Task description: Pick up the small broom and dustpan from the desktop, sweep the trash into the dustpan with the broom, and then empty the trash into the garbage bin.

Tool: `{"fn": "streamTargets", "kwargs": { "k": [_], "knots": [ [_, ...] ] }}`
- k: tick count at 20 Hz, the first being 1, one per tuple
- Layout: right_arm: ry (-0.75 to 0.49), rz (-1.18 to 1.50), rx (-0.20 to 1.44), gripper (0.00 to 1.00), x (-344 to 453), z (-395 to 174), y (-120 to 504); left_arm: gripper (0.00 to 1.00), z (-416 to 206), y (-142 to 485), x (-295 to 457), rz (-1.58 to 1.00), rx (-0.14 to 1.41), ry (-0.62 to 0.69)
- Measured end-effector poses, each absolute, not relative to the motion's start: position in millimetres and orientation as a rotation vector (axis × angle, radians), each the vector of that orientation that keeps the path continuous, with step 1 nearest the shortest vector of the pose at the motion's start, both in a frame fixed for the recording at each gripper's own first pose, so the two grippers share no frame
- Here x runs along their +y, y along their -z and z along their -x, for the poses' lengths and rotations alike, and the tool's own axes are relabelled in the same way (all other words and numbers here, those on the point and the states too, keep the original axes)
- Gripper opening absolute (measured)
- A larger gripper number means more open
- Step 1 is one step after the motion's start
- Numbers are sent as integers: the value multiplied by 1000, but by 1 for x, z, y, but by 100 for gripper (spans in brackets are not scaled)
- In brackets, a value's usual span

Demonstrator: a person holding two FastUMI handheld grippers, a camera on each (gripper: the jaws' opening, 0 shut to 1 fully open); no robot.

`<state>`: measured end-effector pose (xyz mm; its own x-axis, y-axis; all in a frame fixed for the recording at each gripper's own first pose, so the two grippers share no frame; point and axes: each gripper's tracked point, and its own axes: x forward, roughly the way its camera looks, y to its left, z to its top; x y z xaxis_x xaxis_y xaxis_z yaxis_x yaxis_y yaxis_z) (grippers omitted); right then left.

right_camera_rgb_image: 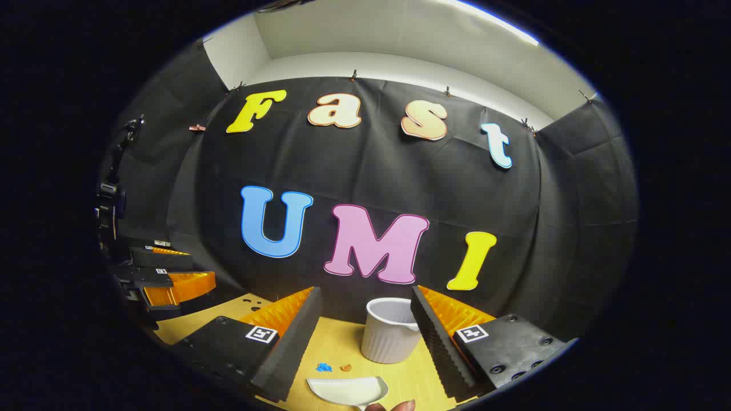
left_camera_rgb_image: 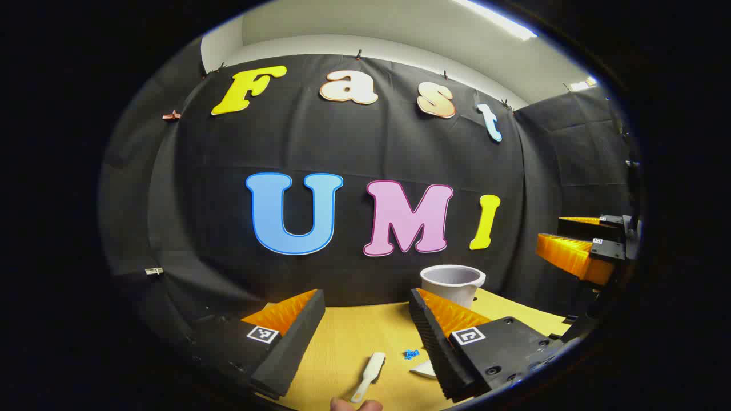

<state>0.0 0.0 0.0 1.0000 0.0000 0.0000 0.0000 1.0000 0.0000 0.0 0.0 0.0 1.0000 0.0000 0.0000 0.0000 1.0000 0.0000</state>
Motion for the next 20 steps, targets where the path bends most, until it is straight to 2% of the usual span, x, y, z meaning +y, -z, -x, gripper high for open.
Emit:
{"fn": "streamTargets", "kwargs": {
  "k": [15,17,20],
  "knots": [
    [-12,10,18,97,-3,3,12,94,0,7,8,-20,5,-18],
    [-38,24,81,97,-3,6,32,94,-1,12,8,-25,12,-21],
    [-84,36,269,97,-8,19,87,94,-6,19,7,-25,32,-30]
  ]
}}
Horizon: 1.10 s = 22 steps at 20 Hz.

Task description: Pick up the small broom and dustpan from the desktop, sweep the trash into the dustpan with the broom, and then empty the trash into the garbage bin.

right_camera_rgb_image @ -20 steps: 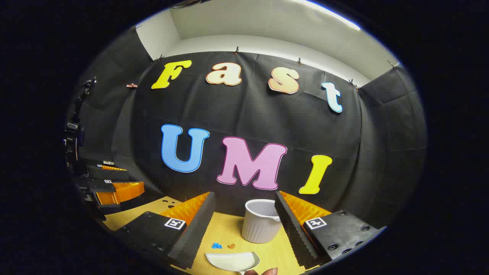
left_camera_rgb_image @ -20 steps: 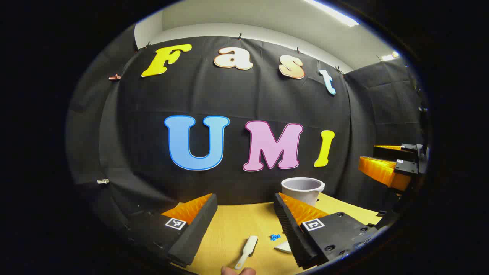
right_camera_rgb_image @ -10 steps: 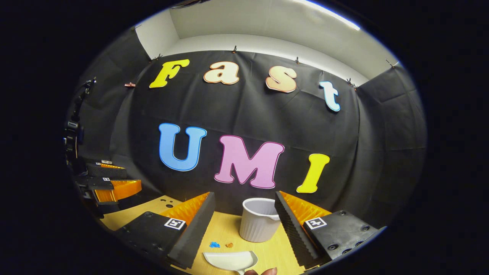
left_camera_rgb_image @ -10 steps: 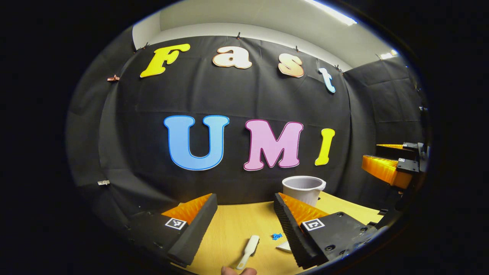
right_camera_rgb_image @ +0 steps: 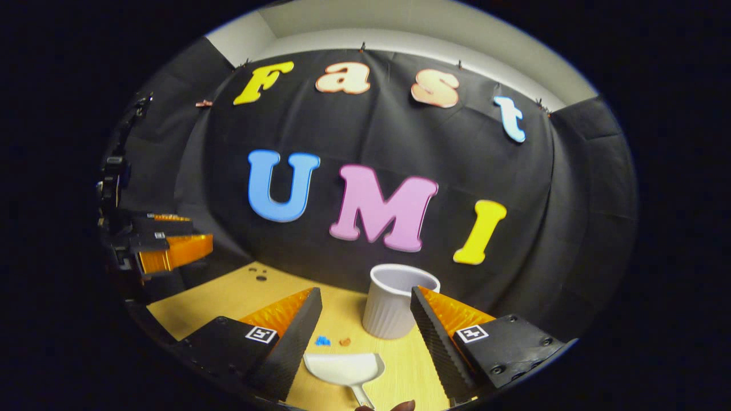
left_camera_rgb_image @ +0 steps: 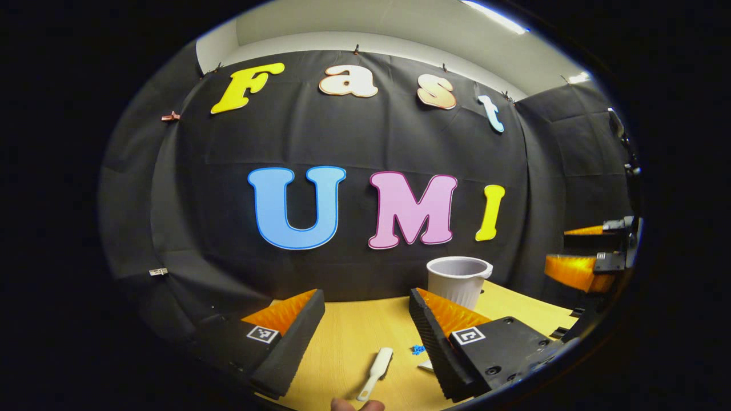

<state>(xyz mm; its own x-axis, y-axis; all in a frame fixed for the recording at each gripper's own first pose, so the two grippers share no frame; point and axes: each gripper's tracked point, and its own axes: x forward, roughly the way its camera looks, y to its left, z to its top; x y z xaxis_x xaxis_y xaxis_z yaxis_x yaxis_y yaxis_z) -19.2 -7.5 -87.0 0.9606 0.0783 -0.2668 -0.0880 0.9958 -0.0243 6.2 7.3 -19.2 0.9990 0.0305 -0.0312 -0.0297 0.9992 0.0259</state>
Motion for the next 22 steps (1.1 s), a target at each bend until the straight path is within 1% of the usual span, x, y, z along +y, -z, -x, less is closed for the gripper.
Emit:
{"fn": "streamTargets", "kwargs": {
  "k": [2,5,9,13,15,16,20,21,22],
  "knots": [
    [-113,52,395,98,-14,30,127,94,-11,27,7,-19,50,-44],
    [-194,77,604,98,-17,52,196,94,-16,41,11,-16,87,-79],
    [-287,101,818,96,-14,76,275,94,-23,49,15,-26,110,-125],
    [-346,108,970,96,-8,83,344,94,-25,50,17,-34,119,-161],
    [-364,92,1040,94,-5,82,380,94,-25,49,17,-43,125,-177],
    [-361,84,1076,91,-6,82,395,94,-26,49,17,-51,128,-185],
    [-346,39,1179,92,-1,75,440,94,-25,51,21,-73,146,-220],
    [-346,31,1204,93,1,74,447,94,-24,53,22,-75,152,-225],
    [-347,25,1221,92,3,72,452,93,-25,55,22,-77,159,-231]
  ]
}}
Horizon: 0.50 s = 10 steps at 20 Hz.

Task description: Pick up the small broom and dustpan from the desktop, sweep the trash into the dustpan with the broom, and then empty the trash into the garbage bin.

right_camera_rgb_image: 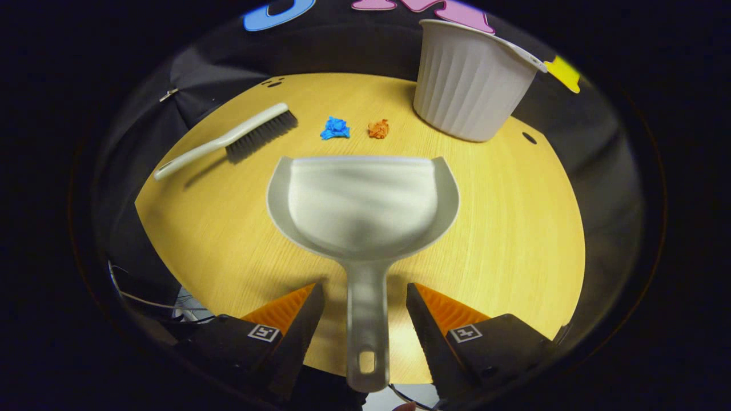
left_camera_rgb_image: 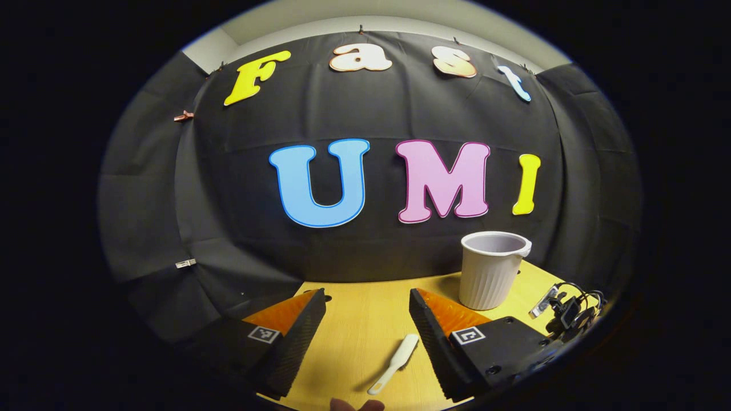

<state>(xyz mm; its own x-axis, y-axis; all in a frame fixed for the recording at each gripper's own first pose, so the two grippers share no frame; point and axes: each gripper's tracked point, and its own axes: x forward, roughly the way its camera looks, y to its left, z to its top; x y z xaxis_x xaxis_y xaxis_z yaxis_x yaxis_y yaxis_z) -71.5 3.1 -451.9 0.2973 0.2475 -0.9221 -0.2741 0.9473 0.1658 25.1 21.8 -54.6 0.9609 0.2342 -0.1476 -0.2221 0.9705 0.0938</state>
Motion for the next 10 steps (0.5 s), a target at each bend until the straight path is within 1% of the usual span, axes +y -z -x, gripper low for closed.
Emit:
{"fn": "streamTargets", "kwargs": {
  "k": [7,9,10],
  "knots": [
    [-337,-7,1286,90,13,55,468,94,-31,61,29,-96,178,-274],
    [-317,-9,1334,84,12,56,469,94,-34,61,30,-104,176,-271],
    [-311,-9,1350,67,12,54,468,94,-37,63,29,-100,181,-270]
  ]
}}
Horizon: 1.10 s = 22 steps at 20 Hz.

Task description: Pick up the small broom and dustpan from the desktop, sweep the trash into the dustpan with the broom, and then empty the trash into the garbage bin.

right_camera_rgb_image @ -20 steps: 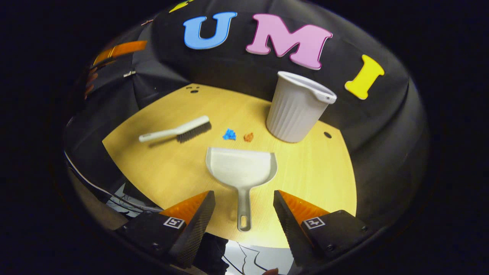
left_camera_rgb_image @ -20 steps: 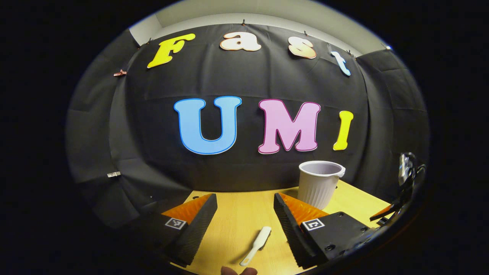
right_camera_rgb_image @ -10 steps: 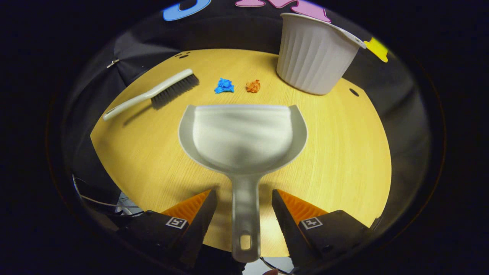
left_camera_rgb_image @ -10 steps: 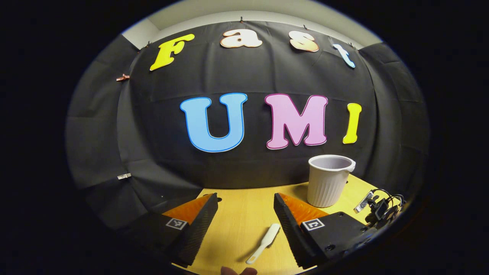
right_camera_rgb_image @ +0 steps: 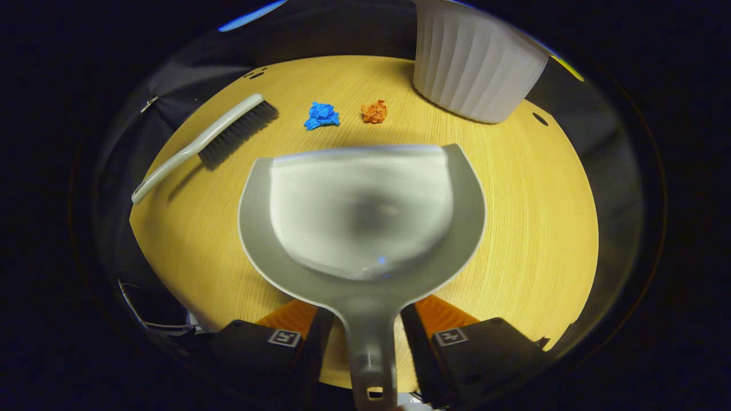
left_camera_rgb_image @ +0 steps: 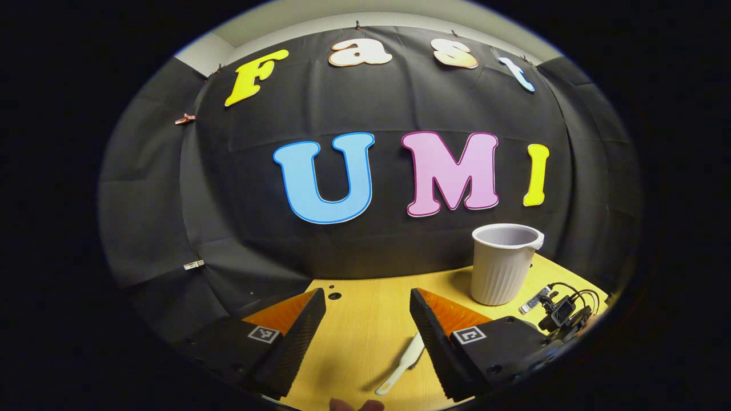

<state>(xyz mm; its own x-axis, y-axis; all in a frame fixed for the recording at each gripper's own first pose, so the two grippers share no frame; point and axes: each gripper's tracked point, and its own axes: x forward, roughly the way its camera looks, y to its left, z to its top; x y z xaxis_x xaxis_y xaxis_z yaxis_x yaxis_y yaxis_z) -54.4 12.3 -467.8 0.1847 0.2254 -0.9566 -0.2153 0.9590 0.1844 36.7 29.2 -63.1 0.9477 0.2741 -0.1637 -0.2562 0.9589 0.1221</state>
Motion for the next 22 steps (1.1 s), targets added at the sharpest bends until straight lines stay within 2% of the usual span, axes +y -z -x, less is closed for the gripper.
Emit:
{"fn": "streamTargets", "kwargs": {
  "k": [5,7,8,9,12,13,17,22],
  "knots": [
    [-333,-29,1321,49,17,48,466,93,-48,94,29,-63,235,-256],
    [-361,-61,1300,37,19,50,464,92,-54,111,29,-49,274,-235],
    [-373,-69,1285,37,19,49,461,92,-58,118,28,-44,297,-217],
    [-384,-54,1252,32,16,47,457,92,-62,130,22,-42,320,-191],
    [-426,11,1186,41,1,48,438,92,-76,173,8,-36,441,-101],
    [-430,24,1178,36,-6,49,433,92,-76,193,3,-28,502,-62],
    [-412,28,1156,36,-30,57,417,92,-71,265,1,-54,762,41],
    [-378,2,1145,36,-49,65,409,88,-68,340,1,-95,1002,118]
  ]
}}
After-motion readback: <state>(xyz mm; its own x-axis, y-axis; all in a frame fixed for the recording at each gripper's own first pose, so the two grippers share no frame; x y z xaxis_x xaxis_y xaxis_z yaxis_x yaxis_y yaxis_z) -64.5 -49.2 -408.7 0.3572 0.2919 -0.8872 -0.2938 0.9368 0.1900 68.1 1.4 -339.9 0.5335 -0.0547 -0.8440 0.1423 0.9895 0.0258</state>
